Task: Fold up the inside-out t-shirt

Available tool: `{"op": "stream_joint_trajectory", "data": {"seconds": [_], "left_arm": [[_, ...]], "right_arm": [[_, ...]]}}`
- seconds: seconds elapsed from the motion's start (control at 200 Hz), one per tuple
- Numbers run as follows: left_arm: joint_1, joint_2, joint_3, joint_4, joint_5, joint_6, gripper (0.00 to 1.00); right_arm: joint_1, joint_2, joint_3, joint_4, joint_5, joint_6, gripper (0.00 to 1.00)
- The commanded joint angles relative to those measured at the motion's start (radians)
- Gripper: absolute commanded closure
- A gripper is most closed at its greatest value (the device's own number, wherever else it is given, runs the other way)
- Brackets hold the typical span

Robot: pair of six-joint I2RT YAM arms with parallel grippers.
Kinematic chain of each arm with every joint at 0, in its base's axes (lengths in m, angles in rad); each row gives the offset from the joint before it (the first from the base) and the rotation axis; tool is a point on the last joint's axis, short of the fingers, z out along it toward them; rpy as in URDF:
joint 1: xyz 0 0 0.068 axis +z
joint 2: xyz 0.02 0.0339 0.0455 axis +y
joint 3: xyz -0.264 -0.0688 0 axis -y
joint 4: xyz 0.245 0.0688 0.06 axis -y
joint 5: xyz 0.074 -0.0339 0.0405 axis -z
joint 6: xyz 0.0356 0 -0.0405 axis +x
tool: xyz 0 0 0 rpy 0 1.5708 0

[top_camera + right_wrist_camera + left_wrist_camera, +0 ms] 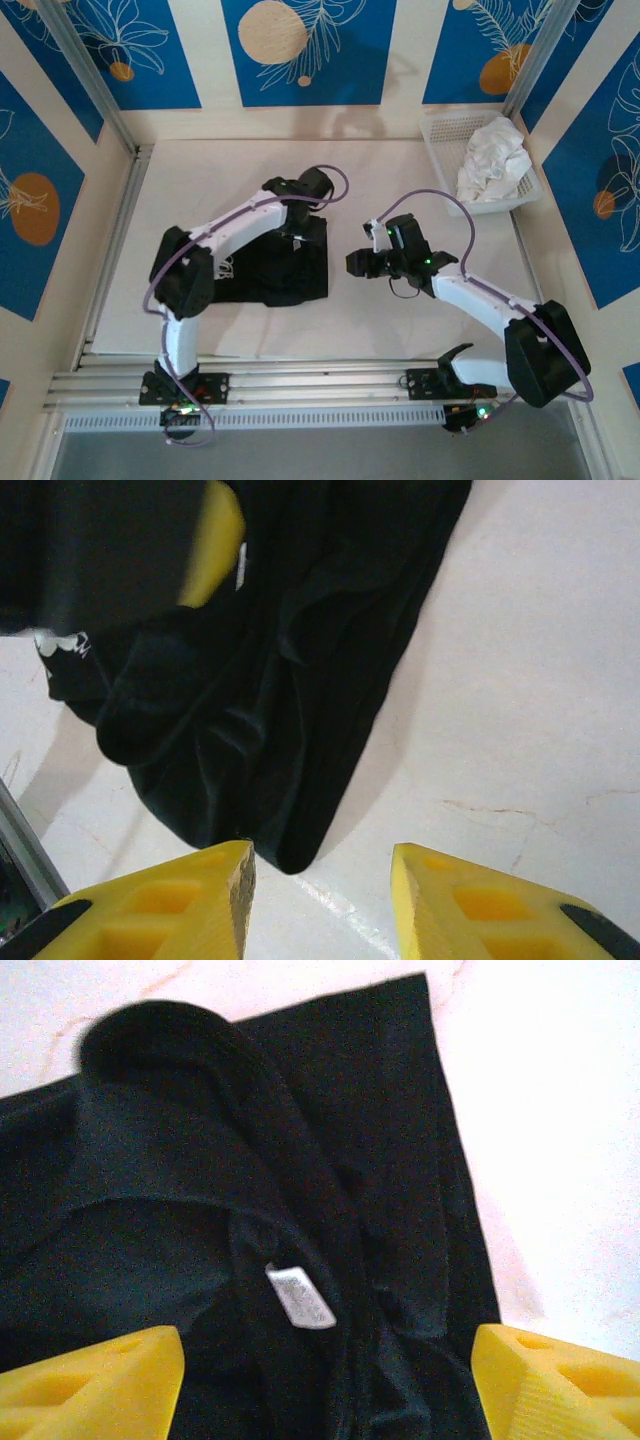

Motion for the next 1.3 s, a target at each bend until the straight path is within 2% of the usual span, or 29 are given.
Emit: {"op": "stream_joint_trajectory", "data": {"seconds": [0.0, 0.105, 0.21, 0.29, 0.515, 0.635, 0.71, 0.785, 0.975, 1.045, 1.13, 1.295], "left_arm": [[0.026, -0.215, -0.166, 0.094, 0.072, -0.034, 0.24], [0.057, -0.379, -0.395, 0.201, 0.158, -0.075, 0.24], [0.059, -0.503, -0.549, 0.245, 0.148, -0.109, 0.26], [0.058, -0.58, -0.675, 0.341, 0.167, -0.15, 0.28], [0.055, -0.621, -0.858, 0.555, 0.201, -0.221, 0.36], [0.055, -0.565, -0.872, 0.623, 0.237, -0.224, 0.41], [0.056, -0.528, -0.877, 0.666, 0.261, -0.227, 0.48], [0.055, -0.501, -0.875, 0.698, 0.283, -0.221, 0.56], [0.053, -0.456, -0.844, 0.68, 0.278, -0.177, 0.81], [0.055, -0.454, -0.832, 0.667, 0.275, -0.165, 0.91], [0.048, -0.48, -0.819, 0.651, 0.281, -0.156, 0.98], [0.01, -0.567, -0.783, 0.633, 0.302, -0.139, 1.0]], "right_arm": [[0.007, 0.068, 0.032, 0.054, -0.013, 0.059, 0.57], [0.046, 0.194, 0.13, 0.098, -0.055, 0.076, 0.55], [0.096, 0.315, 0.264, 0.104, -0.052, 0.065, 0.54], [0.118, 0.41, 0.353, 0.111, -0.039, 0.06, 0.54], [0.13, 0.663, 0.61, 0.065, -0.012, 0.041, 0.53], [0.138, 0.763, 0.719, 0.019, 0.011, 0.005, 0.53], [0.138, 0.817, 0.79, -0.018, 0.014, -0.002, 0.56], [0.138, 0.837, 0.822, -0.032, 0.026, -0.01, 0.63], [0.132, 0.833, 0.857, -0.074, 0.06, -0.035, 0.9], [0.13, 0.825, 0.862, -0.089, 0.061, -0.04, 0.95], [0.125, 0.806, 0.86, -0.104, 0.056, -0.042, 0.97], [0.09, 0.756, 0.852, -0.126, -0.042, -0.01, 0.98]]}}
